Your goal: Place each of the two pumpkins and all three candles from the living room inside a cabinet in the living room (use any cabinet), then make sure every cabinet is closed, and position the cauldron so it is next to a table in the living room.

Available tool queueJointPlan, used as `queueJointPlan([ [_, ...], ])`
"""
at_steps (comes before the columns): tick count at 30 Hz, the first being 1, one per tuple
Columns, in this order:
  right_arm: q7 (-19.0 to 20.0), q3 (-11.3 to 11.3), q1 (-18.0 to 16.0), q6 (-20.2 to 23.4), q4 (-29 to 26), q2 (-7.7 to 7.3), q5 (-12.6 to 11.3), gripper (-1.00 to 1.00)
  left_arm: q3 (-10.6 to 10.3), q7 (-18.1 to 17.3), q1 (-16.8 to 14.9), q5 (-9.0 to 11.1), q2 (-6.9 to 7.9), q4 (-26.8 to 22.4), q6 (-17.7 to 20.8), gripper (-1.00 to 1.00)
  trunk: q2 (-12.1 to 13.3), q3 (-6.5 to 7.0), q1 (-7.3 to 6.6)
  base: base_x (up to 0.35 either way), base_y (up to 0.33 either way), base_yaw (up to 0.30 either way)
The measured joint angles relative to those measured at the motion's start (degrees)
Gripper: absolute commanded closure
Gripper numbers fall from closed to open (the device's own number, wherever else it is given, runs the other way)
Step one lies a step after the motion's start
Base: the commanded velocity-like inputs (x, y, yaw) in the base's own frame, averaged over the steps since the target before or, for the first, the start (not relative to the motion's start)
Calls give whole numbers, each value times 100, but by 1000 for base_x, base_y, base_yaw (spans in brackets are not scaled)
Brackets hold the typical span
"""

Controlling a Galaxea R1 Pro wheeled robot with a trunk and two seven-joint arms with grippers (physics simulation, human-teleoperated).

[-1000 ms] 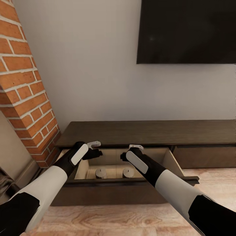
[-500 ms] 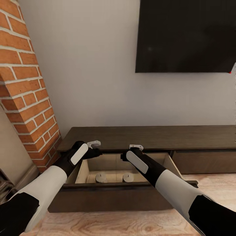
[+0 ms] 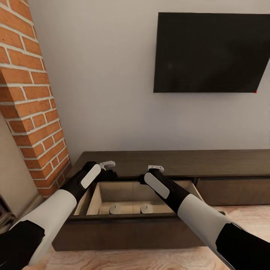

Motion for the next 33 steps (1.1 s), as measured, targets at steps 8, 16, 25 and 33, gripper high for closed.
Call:
queueJointPlan([
  [8,2,0,0,-1,0,6,0,-100,2,0,0,-3,0,0,0,-100,249,152,-139,0,0,0],
  [16,3,-1,1,-57,-1,4,-4,-100,0,-1,0,-4,3,1,-1,-100,570,297,-315,-12,0,-44],
  [25,4,-1,1,-71,-3,-1,-9,-100,7,-1,-1,34,71,3,7,-100,931,487,-512,-162,37,-249],
  [33,3,-1,1,-72,0,-5,-10,-100,7,-2,-1,40,86,3,5,-100,1252,654,-688,-16,4,-274],
])
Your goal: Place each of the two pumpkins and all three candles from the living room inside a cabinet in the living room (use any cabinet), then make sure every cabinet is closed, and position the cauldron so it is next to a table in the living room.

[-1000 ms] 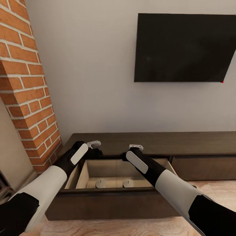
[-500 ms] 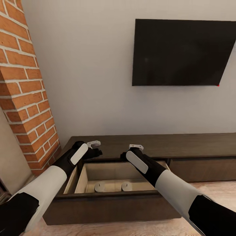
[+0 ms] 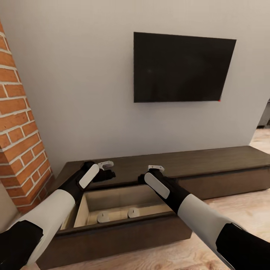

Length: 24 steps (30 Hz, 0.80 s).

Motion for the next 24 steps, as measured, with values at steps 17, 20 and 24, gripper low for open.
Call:
queueJointPlan([
  [17,0,0,0,0,4,-18,-1,-100,-1,0,0,1,1,-123,2,-100,363,211,-198,0,0,-275],
  [20,0,0,0,0,1,-18,-1,-100,-1,0,0,1,1,-127,2,-100,363,221,-198,0,0,-275],
  [24,0,0,0,0,3,-22,-1,-100,-2,0,0,0,1,-131,2,-100,363,235,-198,0,0,-275],
])
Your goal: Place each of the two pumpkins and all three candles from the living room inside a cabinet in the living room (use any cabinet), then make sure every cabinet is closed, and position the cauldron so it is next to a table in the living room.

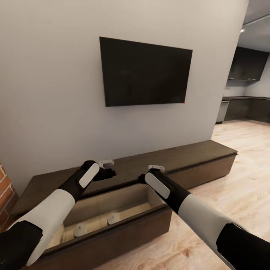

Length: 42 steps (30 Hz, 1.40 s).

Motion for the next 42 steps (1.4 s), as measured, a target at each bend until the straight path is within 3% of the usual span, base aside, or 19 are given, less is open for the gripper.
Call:
queueJointPlan([
  [30,-2,-42,43,-104,10,-4,-36,-100,-9,4,1,-53,9,-81,-14,-100,0,125,-1,10,-16,-273],
  [42,-10,-52,52,-175,12,-4,-37,-100,-13,8,0,-62,117,-159,-17,-100,0,184,0,48,-70,-269],
])
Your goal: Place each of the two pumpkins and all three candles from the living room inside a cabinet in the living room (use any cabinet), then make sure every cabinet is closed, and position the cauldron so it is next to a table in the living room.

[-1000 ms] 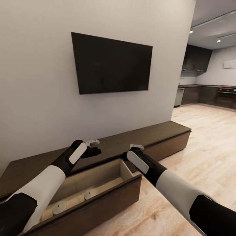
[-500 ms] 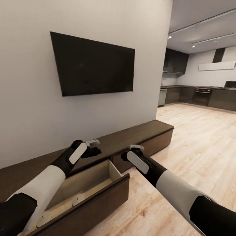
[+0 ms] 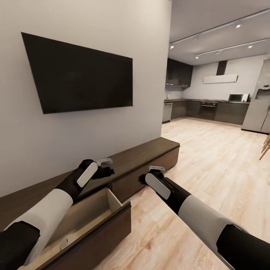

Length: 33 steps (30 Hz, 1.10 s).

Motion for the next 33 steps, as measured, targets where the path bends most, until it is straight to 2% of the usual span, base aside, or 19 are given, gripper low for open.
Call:
queueJointPlan([
  [5,-5,3,-1,-2,-2,1,0,-100,-1,1,1,1,0,-3,1,-100,0,16,0,1,-1,-137],
  [24,-24,-7,-1,-106,-29,2,-10,-100,-5,0,1,2,2,-7,1,-100,0,18,0,0,0,-8],
  [33,-11,-12,0,-125,-23,0,-31,-100,-6,0,0,0,2,-4,-1,-100,0,55,0,0,0,-217],
])
